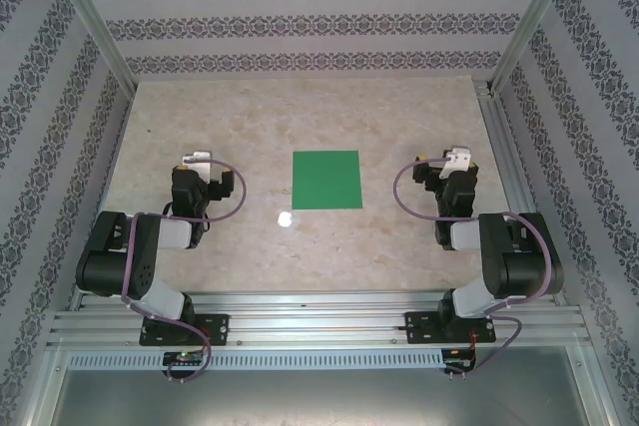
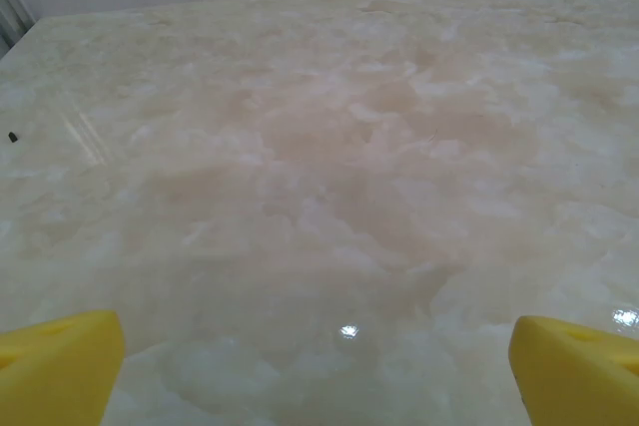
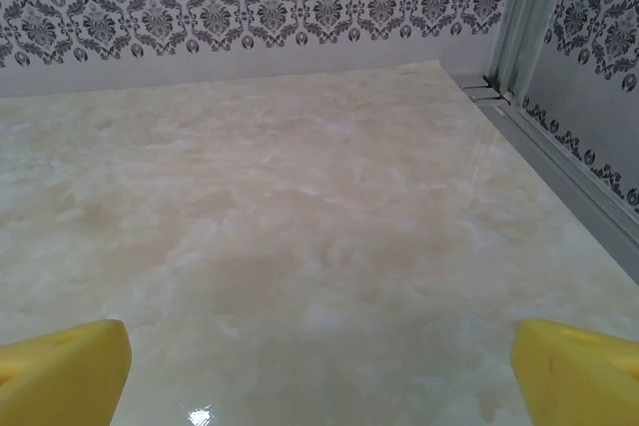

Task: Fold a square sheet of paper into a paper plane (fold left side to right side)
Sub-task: Pick up the square sheet of paper from the center of the table.

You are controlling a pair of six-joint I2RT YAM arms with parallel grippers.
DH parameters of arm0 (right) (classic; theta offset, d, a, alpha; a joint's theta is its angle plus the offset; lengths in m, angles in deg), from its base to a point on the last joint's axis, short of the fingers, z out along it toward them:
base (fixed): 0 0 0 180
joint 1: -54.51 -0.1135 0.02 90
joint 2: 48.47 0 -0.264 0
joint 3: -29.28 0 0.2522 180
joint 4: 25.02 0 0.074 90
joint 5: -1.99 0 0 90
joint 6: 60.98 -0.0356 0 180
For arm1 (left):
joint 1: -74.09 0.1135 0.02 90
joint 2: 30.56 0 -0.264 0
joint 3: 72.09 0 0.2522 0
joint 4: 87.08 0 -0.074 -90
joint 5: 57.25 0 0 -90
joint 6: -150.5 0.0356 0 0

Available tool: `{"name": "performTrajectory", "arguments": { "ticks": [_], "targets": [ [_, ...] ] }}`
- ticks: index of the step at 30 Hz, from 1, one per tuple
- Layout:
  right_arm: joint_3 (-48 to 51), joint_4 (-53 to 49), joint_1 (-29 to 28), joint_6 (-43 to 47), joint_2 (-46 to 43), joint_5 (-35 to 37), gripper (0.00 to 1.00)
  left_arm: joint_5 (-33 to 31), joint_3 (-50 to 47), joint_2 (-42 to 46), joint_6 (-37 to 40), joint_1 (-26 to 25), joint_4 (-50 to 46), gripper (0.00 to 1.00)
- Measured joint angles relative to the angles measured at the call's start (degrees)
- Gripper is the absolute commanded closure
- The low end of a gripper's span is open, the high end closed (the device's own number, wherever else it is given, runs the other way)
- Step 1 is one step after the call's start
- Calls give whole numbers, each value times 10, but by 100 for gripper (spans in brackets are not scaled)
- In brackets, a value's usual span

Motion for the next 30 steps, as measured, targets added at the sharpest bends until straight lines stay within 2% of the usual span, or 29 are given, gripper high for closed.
{"name": "performTrajectory", "arguments": {
  "ticks": [30],
  "targets": [
    [-2,0,0,0,0,-6,2,0,0,0,0,0,0,0]
  ]
}}
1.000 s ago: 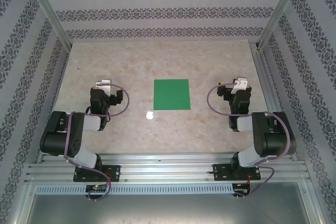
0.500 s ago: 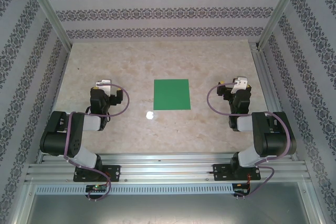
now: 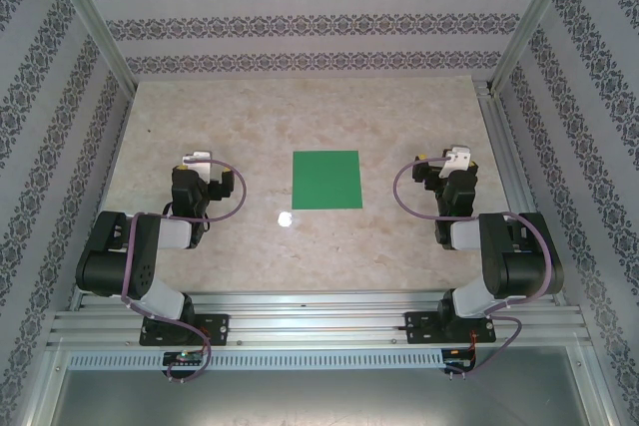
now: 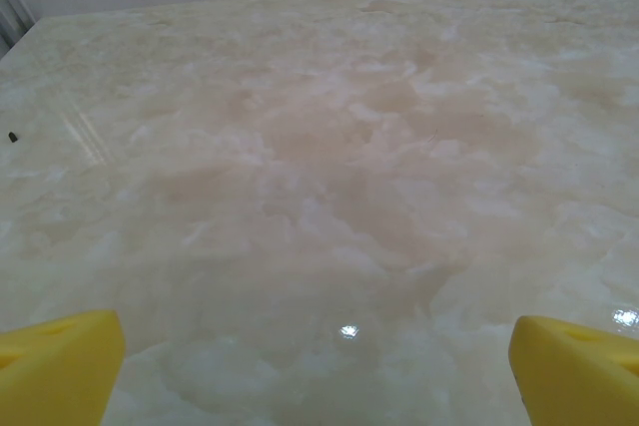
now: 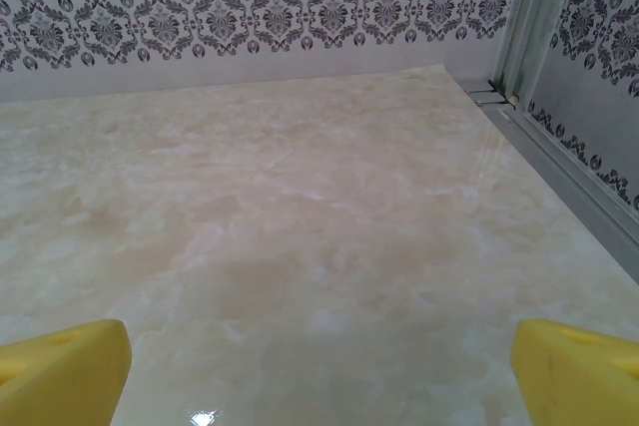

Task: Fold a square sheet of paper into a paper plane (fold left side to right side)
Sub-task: Pick up the square sheet of paper from the center of the table.

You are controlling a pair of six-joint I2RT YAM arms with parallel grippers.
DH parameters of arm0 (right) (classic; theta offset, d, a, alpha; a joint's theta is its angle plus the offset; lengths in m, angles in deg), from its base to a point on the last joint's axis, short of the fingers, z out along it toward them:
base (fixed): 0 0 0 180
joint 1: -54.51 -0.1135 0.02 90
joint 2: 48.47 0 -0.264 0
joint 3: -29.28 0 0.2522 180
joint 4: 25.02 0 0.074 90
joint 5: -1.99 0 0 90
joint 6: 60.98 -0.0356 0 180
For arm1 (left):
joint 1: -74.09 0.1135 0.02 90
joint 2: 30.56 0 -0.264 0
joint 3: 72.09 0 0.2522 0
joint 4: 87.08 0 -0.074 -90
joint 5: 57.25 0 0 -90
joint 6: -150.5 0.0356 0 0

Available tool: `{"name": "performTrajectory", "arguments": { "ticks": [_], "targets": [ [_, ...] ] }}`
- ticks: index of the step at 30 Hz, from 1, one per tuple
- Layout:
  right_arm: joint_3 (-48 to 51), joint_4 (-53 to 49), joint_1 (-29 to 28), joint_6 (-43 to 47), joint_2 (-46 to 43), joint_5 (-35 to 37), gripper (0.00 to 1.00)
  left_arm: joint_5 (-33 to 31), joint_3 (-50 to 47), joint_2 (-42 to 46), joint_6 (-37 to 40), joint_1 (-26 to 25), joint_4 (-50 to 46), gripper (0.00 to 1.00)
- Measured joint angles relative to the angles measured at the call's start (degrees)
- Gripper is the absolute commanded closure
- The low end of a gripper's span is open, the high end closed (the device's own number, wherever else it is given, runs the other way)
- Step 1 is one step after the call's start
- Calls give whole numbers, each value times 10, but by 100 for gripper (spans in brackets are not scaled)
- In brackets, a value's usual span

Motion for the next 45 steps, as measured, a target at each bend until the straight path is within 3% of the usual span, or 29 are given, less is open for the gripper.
{"name": "performTrajectory", "arguments": {
  "ticks": [10,18,22,25,33,40,45],
  "targets": [
    [0,-9,0,0,-10,3,2,-3,8,6,0,0,-21,0],
    [-48,-232,0,-40,-255,5,2,20,144,197,-34,0,-254,0],
    [-114,-381,-2,-98,-318,-34,2,68,212,228,-97,0,-362,0],
    [-152,-483,-18,-148,-327,-83,2,139,235,216,-160,-7,-448,0],
    [-223,-630,-95,-236,-225,-179,18,281,273,105,-263,-84,-592,3],
    [-298,-657,-147,-278,-49,-208,23,312,327,-2,-304,-139,-604,5],
    [-417,-677,-169,-272,90,-203,28,326,386,-86,-322,-168,-603,11]
  ]
}}
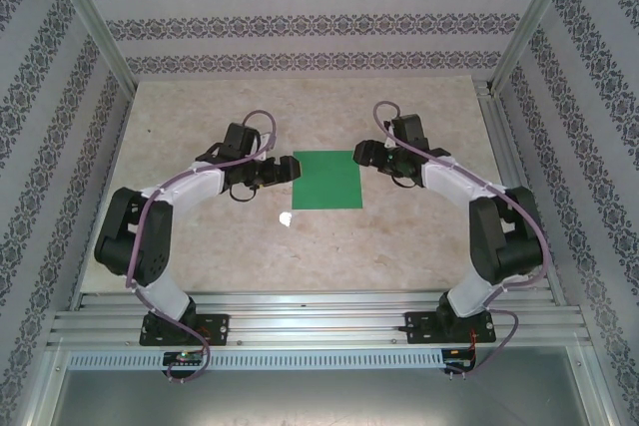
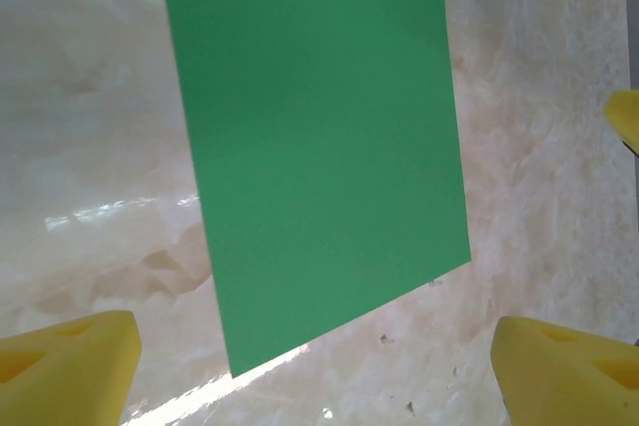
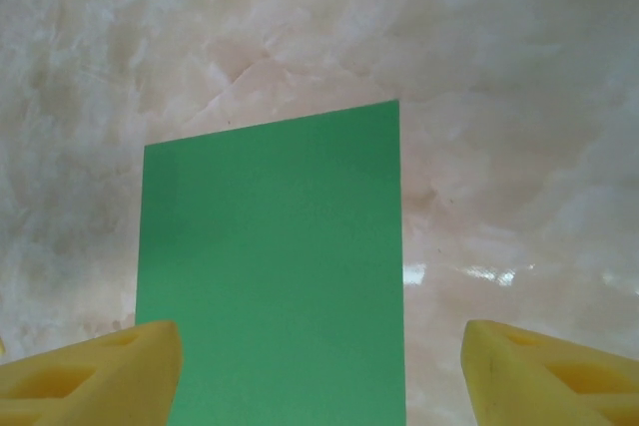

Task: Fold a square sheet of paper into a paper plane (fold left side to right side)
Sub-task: Pick up the square sheet of paper from the center of the table.

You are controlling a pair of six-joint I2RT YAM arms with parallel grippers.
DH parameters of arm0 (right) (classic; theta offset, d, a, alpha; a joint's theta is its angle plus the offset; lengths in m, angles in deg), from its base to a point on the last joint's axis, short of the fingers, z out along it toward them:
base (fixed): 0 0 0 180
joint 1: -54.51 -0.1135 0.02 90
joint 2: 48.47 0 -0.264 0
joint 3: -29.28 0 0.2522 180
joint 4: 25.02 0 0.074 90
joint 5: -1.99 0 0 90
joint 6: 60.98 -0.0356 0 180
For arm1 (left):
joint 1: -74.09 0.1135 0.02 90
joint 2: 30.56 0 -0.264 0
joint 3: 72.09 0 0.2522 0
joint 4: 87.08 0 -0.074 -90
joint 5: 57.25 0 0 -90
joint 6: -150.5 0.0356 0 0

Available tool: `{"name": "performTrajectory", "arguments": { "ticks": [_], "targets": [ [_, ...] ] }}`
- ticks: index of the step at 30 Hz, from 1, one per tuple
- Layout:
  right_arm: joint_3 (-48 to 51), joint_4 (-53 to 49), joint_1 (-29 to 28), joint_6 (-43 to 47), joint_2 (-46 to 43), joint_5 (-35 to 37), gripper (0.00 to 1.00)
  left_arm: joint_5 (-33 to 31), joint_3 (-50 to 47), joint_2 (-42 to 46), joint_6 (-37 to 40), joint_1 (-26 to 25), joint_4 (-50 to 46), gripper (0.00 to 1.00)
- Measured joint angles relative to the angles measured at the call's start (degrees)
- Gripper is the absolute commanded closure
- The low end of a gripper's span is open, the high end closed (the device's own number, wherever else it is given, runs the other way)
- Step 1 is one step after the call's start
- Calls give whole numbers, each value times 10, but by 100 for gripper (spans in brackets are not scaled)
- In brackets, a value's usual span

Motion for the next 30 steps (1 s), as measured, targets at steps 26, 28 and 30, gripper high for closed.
{"name": "performTrajectory", "arguments": {
  "ticks": [26,28,30],
  "targets": [
    [-265,-128,-53,62,269,88,24,31,63,-138,-30,-66,12,16],
    [-265,-128,-56,60,269,89,24,31,64,-140,-31,-67,12,16],
    [-265,-128,-57,58,269,87,24,31,66,-141,-31,-69,12,16]
  ]
}}
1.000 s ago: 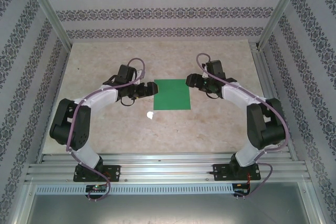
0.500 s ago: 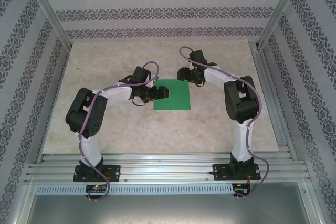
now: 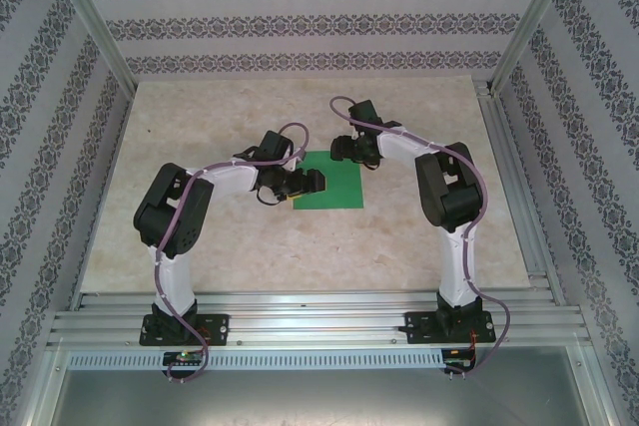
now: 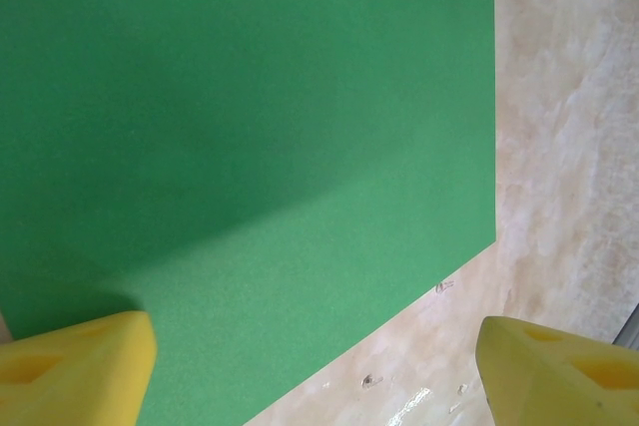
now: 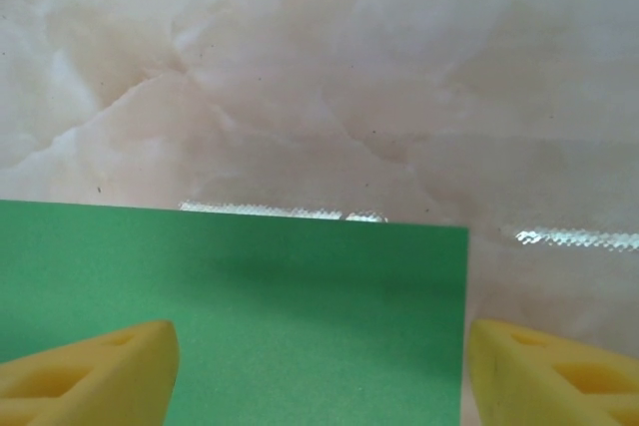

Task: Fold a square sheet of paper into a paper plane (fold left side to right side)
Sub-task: Pick up the square sheet of paper from the center of the table.

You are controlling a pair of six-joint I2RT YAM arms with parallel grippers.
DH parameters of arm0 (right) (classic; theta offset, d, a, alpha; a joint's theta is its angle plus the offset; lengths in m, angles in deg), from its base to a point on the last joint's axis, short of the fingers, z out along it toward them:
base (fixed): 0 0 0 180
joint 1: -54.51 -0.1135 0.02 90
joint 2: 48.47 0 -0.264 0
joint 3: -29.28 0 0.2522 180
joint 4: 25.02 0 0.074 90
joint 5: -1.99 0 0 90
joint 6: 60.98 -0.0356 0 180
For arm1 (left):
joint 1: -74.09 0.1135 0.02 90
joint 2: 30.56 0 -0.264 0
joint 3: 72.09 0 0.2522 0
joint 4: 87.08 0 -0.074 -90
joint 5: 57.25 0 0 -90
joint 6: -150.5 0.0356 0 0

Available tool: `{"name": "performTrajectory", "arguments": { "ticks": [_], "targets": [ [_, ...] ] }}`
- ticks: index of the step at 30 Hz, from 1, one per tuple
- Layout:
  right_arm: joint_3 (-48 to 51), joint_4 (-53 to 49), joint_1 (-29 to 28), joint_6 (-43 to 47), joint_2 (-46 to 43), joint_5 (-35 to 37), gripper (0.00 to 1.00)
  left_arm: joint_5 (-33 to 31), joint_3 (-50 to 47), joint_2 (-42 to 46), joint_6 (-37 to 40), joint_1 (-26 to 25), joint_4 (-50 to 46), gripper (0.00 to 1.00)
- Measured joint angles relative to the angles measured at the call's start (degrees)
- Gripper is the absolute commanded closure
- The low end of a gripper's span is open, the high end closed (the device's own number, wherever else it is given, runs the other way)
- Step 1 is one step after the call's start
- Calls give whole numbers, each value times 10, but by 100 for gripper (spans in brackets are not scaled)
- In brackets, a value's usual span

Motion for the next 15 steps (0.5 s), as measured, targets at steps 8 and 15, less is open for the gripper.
{"name": "performTrajectory", "arguments": {
  "ticks": [8,15],
  "targets": [
    [17,18,-6,-13,-7,1,25,-2,3,-5,-2,-7,9,16],
    [37,27,-14,-17,-18,-3,40,-2,4,-6,-2,-7,10,16]
  ]
}}
